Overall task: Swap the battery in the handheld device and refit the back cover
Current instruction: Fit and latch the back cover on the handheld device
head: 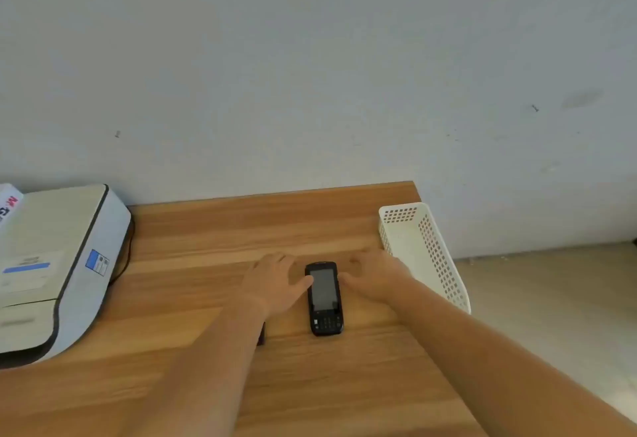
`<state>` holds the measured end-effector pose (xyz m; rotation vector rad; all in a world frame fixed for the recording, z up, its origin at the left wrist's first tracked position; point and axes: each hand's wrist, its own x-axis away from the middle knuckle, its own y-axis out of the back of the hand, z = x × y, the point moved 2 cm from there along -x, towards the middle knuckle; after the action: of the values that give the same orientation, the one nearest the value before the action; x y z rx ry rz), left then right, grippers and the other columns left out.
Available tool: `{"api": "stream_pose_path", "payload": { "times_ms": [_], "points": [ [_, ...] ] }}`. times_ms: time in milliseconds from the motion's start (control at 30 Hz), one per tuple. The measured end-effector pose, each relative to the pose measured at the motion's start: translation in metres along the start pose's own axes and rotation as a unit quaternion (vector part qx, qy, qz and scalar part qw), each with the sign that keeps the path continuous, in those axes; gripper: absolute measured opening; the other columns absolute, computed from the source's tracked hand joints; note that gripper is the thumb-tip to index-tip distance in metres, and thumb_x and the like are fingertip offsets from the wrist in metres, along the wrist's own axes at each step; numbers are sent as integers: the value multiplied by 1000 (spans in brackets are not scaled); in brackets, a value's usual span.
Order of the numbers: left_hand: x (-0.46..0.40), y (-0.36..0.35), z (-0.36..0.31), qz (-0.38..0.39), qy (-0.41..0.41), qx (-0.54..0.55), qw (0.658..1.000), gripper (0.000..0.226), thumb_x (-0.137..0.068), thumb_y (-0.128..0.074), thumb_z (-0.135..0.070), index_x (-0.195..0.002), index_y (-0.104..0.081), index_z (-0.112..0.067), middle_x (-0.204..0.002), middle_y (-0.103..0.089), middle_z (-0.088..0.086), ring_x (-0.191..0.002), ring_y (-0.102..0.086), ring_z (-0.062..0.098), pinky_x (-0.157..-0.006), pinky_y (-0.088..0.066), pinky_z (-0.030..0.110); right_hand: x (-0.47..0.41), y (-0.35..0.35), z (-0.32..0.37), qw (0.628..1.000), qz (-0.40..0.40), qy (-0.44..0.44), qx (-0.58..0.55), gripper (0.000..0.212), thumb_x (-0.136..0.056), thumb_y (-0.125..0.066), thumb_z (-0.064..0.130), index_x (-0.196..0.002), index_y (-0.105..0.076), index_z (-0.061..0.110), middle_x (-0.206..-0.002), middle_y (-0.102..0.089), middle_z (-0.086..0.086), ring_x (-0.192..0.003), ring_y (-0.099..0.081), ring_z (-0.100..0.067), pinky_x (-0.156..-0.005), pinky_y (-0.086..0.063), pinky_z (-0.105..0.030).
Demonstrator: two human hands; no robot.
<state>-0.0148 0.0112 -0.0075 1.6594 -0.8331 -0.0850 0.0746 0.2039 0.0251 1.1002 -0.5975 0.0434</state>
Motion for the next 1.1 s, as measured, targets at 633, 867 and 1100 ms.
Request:
{"api": "stream_pose_path", "payload": {
  "times_ms": [633, 867, 1100],
  "points": [
    [11, -32, 5, 42, 56, 52, 996, 61, -91, -41, -66, -139, -46, -29, -149, -41, -5, -139, -34, 18, -115, -26, 46, -21, -34, -8, 998, 56, 4, 40, 60, -88, -46, 59, -136, -52, 24, -135, -54, -6, -120, -53, -26, -92, -50, -41],
    [8, -41, -2, 36, 67, 58, 995, 60, -91, -41, -66, -136, -48, -28, -146, -44, -5, -136, -36, 18, -114, -26, 49, -22, -40, -19, 995, 75, 17, 65, 63, -89, -44, 60, -139, -50, 22, -142, -49, -5, -128, -47, -25, -100, -46, -43],
    [4, -49, -7, 28, 62, 47, 997, 59, -90, -41, -66, -135, -48, -28, -143, -46, -5, -134, -39, 18, -113, -28, 46, -26, -42, -27, 995, 73, 18, 64, 64, -89, -46, 60, -141, -47, 23, -143, -48, -4, -128, -47, -25, -100, -46, -44]
  ]
}}
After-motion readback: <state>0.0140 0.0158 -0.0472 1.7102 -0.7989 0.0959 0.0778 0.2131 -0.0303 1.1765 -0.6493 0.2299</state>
